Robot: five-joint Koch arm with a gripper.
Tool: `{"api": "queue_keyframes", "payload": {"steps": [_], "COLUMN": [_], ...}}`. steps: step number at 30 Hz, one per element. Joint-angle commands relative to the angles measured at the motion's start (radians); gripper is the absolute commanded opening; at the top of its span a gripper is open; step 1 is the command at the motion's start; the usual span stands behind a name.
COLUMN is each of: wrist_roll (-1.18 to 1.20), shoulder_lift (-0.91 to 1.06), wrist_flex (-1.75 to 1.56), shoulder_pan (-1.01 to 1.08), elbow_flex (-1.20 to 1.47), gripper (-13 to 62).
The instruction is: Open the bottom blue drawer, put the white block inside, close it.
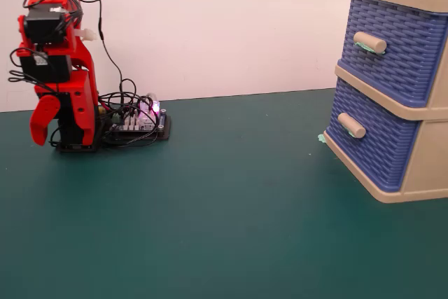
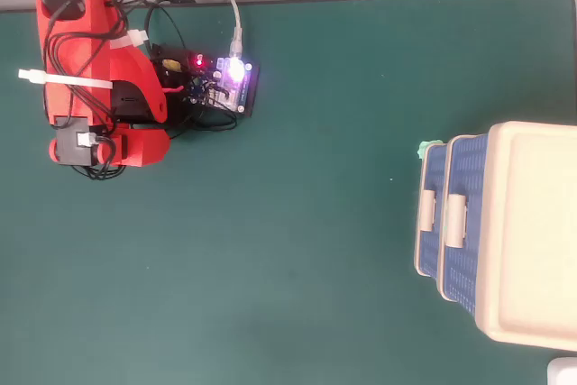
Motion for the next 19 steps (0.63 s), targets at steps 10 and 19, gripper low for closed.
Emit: {"api": "queue_keyframes", "payload": {"steps": [10,19], "wrist_roll": [-0.017,-0.017], "shoulder_lift": [0.052,0.052], "wrist_flex": [0.035,0.035], "shoulder_pan": [0.017,0.017], "elbow_flex": [0.046,0.046], "gripper": [34.4,34.4]}}
